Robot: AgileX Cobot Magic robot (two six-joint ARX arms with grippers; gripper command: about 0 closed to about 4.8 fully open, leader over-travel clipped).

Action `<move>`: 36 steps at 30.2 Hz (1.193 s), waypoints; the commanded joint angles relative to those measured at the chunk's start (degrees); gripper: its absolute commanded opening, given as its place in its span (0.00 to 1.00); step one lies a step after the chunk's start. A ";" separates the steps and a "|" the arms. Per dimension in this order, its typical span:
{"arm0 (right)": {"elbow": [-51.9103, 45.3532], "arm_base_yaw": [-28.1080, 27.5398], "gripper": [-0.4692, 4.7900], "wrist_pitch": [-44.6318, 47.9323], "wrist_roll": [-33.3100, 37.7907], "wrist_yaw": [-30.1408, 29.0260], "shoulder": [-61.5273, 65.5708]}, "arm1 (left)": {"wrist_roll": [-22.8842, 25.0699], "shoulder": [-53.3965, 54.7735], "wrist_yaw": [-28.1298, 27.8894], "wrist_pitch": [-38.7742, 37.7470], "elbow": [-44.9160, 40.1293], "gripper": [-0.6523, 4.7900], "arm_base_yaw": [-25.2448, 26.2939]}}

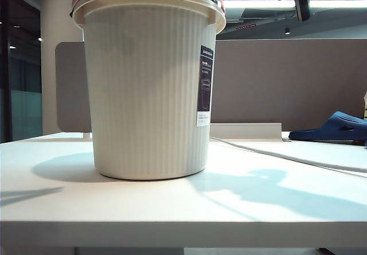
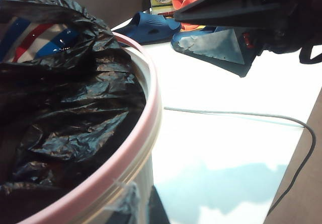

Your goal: Open the ring lid of the trash can, pull out the black garbage bag inside, and place it on the table.

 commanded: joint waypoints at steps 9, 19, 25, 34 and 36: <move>0.24 0.02 0.57 0.07 0.00 -0.15 0.59 | -0.28 -0.07 -0.15 0.26 0.24 0.17 -0.07; 0.24 0.04 0.57 3.10 2.36 -0.44 2.14 | -1.75 -0.07 -0.15 0.13 0.24 0.17 -0.07; 0.24 0.04 0.57 4.79 3.19 -0.66 3.08 | -1.75 -0.07 -0.13 0.04 0.24 0.17 -0.07; 0.24 0.39 0.57 6.71 4.48 -1.05 5.09 | -1.73 -0.07 -0.15 -0.13 0.24 0.17 -0.07; 0.24 0.39 0.57 7.89 4.72 -1.70 5.57 | -1.73 -0.07 -0.15 -0.15 0.24 0.17 -0.04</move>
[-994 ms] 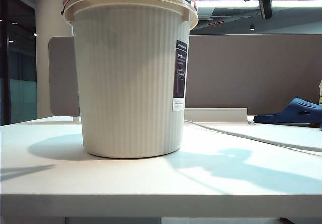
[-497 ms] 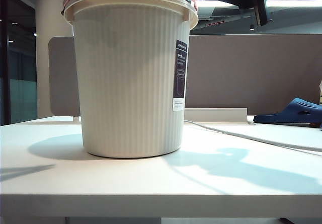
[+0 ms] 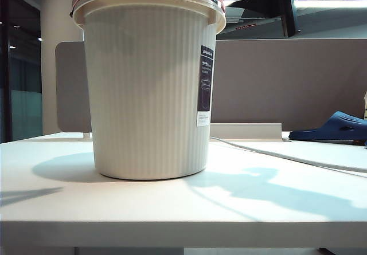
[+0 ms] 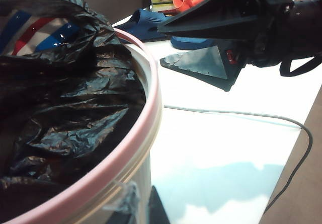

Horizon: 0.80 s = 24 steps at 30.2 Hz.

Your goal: Open the ring lid of the trash can, pull out the black garbage bag inside, and place it on the table.

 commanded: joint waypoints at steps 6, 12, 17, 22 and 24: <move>0.22 0.11 0.57 4.98 1.77 -1.42 1.18 | -0.42 -0.07 -0.13 0.31 0.24 0.17 -0.04; 0.22 0.11 0.57 5.31 1.79 -1.42 1.31 | -0.42 -0.04 -0.13 0.31 0.24 0.17 -0.04; 0.22 0.11 0.57 5.35 2.43 -1.42 1.31 | -0.42 -0.04 -0.13 0.33 0.24 0.17 -0.04; 0.22 0.11 0.57 5.35 2.47 -1.42 1.33 | -0.42 -0.04 -0.13 0.33 0.24 0.17 -0.04; 0.22 0.11 0.57 5.40 2.73 -1.42 1.42 | -0.42 -0.04 -0.13 0.33 0.24 0.17 -0.04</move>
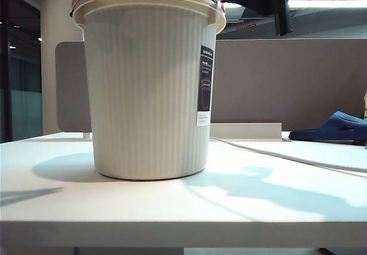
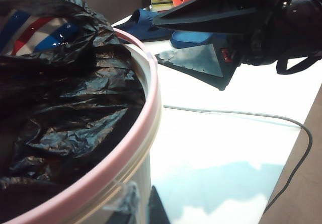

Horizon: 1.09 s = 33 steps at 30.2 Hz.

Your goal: Open the ring lid of the trash can, pull out the black garbage bag inside, and place it on the table.

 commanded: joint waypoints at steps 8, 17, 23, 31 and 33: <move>0.24 0.15 0.57 3.54 1.97 -1.22 1.49 | -0.39 -0.07 -0.13 0.33 0.24 0.17 -0.04; 0.26 0.20 0.57 5.84 2.29 -1.84 2.08 | -0.39 -0.07 -0.13 0.17 0.22 0.17 -0.04; 0.26 0.20 0.57 7.30 3.32 -2.71 2.08 | -0.39 -0.07 -0.13 0.15 0.22 0.17 -0.04; 0.46 0.20 0.57 12.57 6.69 -2.71 2.08 | -0.33 -0.07 3.56 -0.98 0.22 0.11 -0.04; 0.48 0.20 0.57 13.05 6.80 -2.64 2.08 | 0.11 -0.07 4.68 -0.96 0.22 0.11 -0.07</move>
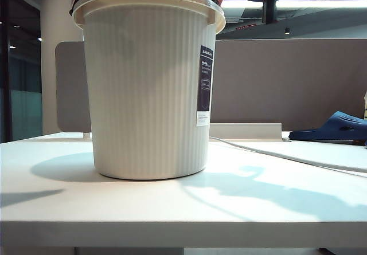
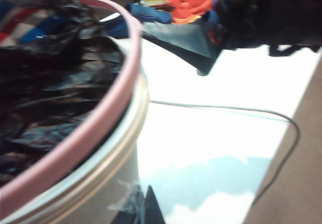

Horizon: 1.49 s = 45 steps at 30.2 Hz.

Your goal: Open the ring lid of the trash can, pull out the black garbage bag inside, and place it on the table.

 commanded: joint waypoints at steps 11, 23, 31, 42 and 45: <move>3.89 2.54 0.57 2.14 0.66 1.14 1.73 | 6.58 1.46 5.33 0.37 0.22 0.11 -0.09; 11.23 6.47 0.57 2.16 -0.04 1.03 6.60 | 12.35 5.73 -5.44 9.07 0.22 0.11 -0.07; 11.23 6.45 0.57 2.19 -0.04 -0.44 6.58 | 13.90 8.68 -11.04 15.08 0.24 0.11 -0.07; 11.23 6.40 0.57 2.12 -5.05 -2.64 6.58 | 17.70 5.75 -14.49 20.98 0.72 0.11 -0.04; 11.23 6.38 0.57 2.14 -8.26 -5.38 6.58 | 17.68 4.81 -17.00 24.55 0.72 0.11 -0.02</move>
